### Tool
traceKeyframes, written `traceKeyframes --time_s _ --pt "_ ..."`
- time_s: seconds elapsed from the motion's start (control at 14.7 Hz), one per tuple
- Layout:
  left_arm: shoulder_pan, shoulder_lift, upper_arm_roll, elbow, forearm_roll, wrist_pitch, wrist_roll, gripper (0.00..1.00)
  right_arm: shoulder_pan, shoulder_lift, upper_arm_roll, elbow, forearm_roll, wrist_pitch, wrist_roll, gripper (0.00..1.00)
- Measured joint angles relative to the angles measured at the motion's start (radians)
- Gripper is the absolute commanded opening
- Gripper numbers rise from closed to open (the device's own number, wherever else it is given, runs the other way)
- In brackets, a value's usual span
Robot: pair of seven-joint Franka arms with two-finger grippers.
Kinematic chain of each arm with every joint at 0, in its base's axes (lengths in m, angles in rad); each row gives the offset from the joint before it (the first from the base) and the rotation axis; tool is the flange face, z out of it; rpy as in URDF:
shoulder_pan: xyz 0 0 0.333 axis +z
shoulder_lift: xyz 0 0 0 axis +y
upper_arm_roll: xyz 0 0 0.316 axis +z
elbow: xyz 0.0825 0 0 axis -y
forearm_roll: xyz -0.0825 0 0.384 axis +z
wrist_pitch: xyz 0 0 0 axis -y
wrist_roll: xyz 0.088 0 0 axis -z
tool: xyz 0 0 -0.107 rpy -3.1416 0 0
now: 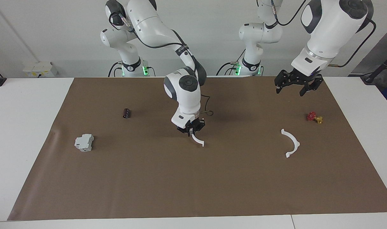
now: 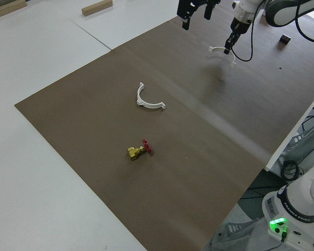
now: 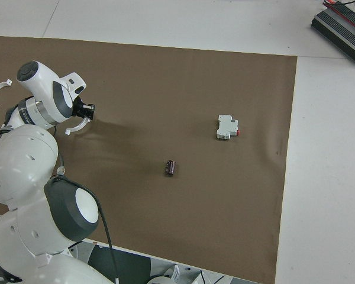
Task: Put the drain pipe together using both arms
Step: 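Carry the clamp half to the table center and set it down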
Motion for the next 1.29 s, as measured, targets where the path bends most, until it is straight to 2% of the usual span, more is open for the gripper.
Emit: traceKeyframes --time_s 1.22,1.29 --pt "0.0 0.0 0.0 -0.004 0.0 0.005 0.0 1.0 0.003 0.003 -0.001 -0.05 -0.013 0.071 -0.06 0.0" --pt "0.0 0.0 0.0 -0.004 0.0 0.005 0.0 1.0 0.003 0.003 -0.001 -0.05 -0.013 0.071 -0.061 0.56"
